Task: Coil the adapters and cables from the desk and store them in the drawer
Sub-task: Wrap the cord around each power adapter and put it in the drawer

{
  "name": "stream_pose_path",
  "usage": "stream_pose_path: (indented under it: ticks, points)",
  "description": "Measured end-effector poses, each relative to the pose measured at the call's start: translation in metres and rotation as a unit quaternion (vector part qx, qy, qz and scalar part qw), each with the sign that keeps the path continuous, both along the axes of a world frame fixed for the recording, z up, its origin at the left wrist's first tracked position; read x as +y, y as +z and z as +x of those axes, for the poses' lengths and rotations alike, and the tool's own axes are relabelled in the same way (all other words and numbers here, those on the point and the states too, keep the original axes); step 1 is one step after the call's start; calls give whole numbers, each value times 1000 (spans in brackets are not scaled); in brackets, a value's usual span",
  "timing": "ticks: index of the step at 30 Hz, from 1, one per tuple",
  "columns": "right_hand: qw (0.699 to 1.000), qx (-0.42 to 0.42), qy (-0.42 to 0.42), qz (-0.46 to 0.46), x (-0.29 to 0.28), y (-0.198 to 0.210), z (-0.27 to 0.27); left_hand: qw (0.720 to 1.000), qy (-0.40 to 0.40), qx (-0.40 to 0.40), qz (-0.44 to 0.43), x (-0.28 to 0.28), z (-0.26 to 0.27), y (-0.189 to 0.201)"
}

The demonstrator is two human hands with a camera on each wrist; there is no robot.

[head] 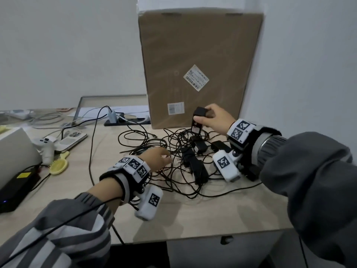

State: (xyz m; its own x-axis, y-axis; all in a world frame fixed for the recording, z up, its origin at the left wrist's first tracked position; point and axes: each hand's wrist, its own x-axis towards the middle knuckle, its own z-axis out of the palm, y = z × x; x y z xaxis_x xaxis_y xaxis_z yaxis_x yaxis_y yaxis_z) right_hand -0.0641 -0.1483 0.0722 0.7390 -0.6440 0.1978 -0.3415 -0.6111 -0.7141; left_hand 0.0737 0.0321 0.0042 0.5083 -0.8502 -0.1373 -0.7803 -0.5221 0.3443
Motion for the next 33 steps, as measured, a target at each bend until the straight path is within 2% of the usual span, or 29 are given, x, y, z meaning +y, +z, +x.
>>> stream_pose_path:
  ticks: [3,5,7,11,14,16,19,21,23,24,26,29,31,33]
  points:
    - [987,-122,-12,100,5,31,-12,990,16,27,-141,-8,-15,33]
    - [978,-153,-7,143,14,47,-23,970,22,72,-232,-13,-27,53]
    - [974,-159,-7,159,20,58,-33,944,8,152,-293,-22,-39,69]
    - [983,-112,21,143,31,66,-50,897,-28,258,-358,-38,-64,88]
    - [983,-99,36,149,40,64,-64,883,-58,276,-374,-44,-83,96]
    - [973,-104,61,198,44,57,-72,871,-51,311,-376,-46,-90,94]
    - [952,-125,74,270,48,39,-81,819,-17,394,-416,-49,-95,88]
    - [957,-97,62,266,50,24,-86,754,17,465,-464,-50,-95,88]
    - [959,-60,93,263,55,8,-90,685,35,541,-487,-50,-92,92]
    - [957,-56,113,263,57,1,-92,669,34,559,-489,-49,-91,94]
    - [956,-92,115,253,60,-5,-92,678,44,548,-488,-47,-89,95]
    - [975,-130,23,180,52,1,-96,716,106,483,-492,-43,-80,91]
    - [979,-134,-17,155,44,9,-103,745,129,460,-465,-38,-75,87]
    - [976,-141,-27,164,35,13,-109,772,117,467,-415,-33,-76,82]
